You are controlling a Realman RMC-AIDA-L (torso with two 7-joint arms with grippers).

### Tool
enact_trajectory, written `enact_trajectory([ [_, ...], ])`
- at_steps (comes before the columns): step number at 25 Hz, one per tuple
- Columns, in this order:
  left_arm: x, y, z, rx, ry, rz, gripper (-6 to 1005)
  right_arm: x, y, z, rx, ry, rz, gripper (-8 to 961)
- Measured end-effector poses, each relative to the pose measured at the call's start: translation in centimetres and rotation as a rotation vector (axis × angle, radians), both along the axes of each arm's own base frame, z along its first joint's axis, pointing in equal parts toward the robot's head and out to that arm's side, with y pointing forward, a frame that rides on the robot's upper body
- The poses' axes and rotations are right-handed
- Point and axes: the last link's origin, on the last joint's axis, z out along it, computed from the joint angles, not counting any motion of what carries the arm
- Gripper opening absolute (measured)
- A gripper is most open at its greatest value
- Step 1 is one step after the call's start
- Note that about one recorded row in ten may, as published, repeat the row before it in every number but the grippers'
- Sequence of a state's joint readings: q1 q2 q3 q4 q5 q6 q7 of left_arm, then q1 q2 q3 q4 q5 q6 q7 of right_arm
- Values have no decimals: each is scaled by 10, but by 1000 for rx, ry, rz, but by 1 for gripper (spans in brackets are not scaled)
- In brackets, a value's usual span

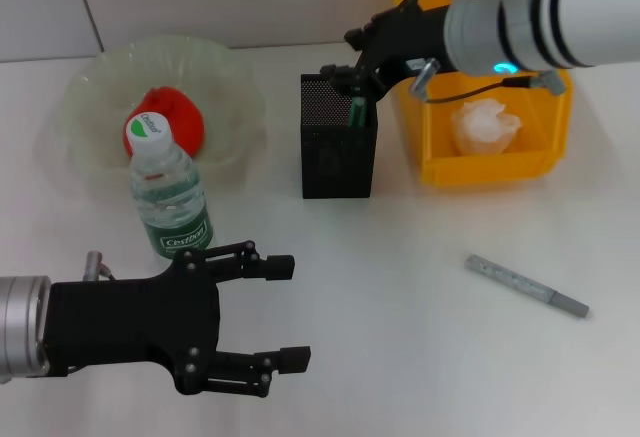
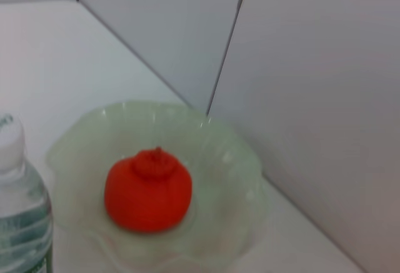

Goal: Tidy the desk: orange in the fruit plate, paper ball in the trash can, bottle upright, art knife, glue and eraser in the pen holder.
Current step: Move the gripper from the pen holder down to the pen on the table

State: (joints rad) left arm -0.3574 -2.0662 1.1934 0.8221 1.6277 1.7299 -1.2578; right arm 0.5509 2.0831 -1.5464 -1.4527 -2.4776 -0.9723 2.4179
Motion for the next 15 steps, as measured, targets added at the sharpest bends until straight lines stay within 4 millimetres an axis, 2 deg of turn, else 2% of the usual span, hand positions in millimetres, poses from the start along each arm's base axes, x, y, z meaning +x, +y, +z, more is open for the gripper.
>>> enact_trajectory([
  [8,1,2,0,3,1,-3,862,-13,-24,26,10,23,-1,459],
  [15,2,3,-1,7,3,-3,862,-8,-37,39,21,-62,-96,461],
])
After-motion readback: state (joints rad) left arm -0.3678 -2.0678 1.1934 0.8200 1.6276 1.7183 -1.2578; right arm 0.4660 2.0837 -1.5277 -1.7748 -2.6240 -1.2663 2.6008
